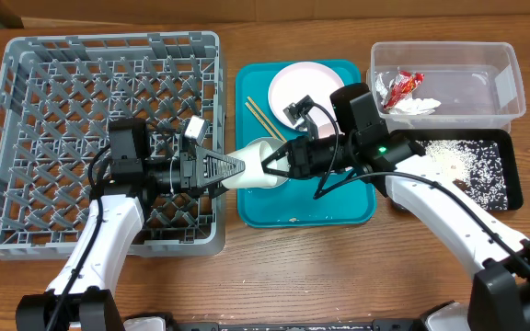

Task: Sort waste into correct bins and load items into the dishwasher
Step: 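Hand the white cup from the right gripper to the left gripper, then place the white cup upside down in the dish rack with the left gripper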

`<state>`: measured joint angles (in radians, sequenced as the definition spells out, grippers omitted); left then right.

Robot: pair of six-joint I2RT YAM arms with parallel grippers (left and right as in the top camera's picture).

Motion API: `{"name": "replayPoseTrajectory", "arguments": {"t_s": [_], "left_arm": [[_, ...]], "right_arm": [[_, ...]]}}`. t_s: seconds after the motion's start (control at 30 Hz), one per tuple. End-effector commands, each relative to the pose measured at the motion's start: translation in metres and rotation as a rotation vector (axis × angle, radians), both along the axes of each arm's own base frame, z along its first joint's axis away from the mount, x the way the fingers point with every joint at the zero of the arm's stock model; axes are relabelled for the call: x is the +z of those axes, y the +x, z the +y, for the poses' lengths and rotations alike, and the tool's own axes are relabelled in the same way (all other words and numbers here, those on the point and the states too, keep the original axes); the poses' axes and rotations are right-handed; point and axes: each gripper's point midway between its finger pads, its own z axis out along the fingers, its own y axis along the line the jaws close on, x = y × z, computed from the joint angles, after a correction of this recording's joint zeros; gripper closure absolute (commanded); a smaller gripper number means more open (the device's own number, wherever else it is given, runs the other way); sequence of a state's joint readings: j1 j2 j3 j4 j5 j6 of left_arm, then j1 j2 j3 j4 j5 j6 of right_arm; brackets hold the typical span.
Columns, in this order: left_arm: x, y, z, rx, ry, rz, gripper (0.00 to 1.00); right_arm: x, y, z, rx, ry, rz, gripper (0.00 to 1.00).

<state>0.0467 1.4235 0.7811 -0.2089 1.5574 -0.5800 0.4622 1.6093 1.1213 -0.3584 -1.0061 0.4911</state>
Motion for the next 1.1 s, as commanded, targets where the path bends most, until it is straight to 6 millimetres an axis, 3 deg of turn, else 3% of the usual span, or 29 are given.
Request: {"name": "replayPoseTrajectory", "arguments": {"t_s": [0.0,0.17,0.47,0.6,0.83,0.9,1.07], "left_arm": [[0.008,0.001,0.001,-0.01,-0.016,-0.017,0.13],[0.008,0.001,0.001,-0.01,-0.016,-0.017,0.18],[0.005,0.004,0.001,0.004,0.0,-0.017,0.51],[-0.002,0.01,0.002,0.041,0.041,-0.015,0.52],[0.003,0.021,0.004,0.062,0.061,-0.135,0.63],[0.004,0.027,0.004,0.082,0.077,-0.155,0.63],[-0.005,0.047,0.011,0.183,0.159,-0.182,0.62]], "right_arm": [[-0.01,0.0,0.007,0.001,-0.011,0.026,0.96],[-0.011,0.001,0.013,0.007,-0.003,0.023,0.96],[-0.01,0.001,0.014,0.002,0.001,0.03,0.96],[-0.01,0.001,0.014,0.002,0.001,0.03,0.94],[-0.009,0.005,0.012,-0.004,0.004,0.014,0.65],[-0.01,0.009,0.008,-0.015,-0.003,-0.004,0.5],[-0.015,0.025,-0.003,-0.075,-0.031,-0.022,0.31]]}}
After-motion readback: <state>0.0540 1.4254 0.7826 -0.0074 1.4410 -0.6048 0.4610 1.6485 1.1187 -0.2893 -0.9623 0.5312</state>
